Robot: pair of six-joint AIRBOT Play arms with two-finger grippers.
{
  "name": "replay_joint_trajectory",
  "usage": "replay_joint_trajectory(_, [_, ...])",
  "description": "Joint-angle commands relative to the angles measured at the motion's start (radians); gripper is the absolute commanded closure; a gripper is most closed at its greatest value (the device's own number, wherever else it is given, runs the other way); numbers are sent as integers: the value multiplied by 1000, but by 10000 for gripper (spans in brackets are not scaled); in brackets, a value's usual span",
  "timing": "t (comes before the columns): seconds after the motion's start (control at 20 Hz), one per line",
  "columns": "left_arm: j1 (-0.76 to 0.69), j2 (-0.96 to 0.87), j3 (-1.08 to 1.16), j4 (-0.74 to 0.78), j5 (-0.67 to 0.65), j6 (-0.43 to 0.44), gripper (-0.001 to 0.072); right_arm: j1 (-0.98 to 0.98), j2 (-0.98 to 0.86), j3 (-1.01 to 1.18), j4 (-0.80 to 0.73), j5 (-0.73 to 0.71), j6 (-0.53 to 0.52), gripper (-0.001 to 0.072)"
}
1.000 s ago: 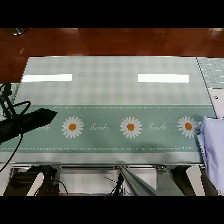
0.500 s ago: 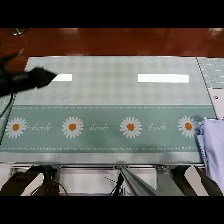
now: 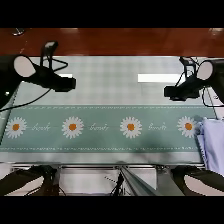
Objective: Fold the shirts.
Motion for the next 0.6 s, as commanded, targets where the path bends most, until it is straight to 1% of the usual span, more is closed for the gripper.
replay_joint_trajectory(0.0, [-13, -19, -60, 56, -33, -57, 682, 27, -51, -3, -35, -55, 23, 691])
replay_joint_trajectory(0.15, [-13, -19, -61, 56, -62, -55, 681, 29, -51, -3, -32, -69, 26, 691])
replay_joint_trajectory(0.55, [-13, -19, -61, 56, -62, -55, 681, 29, -51, -3, -34, -69, 26, 691])
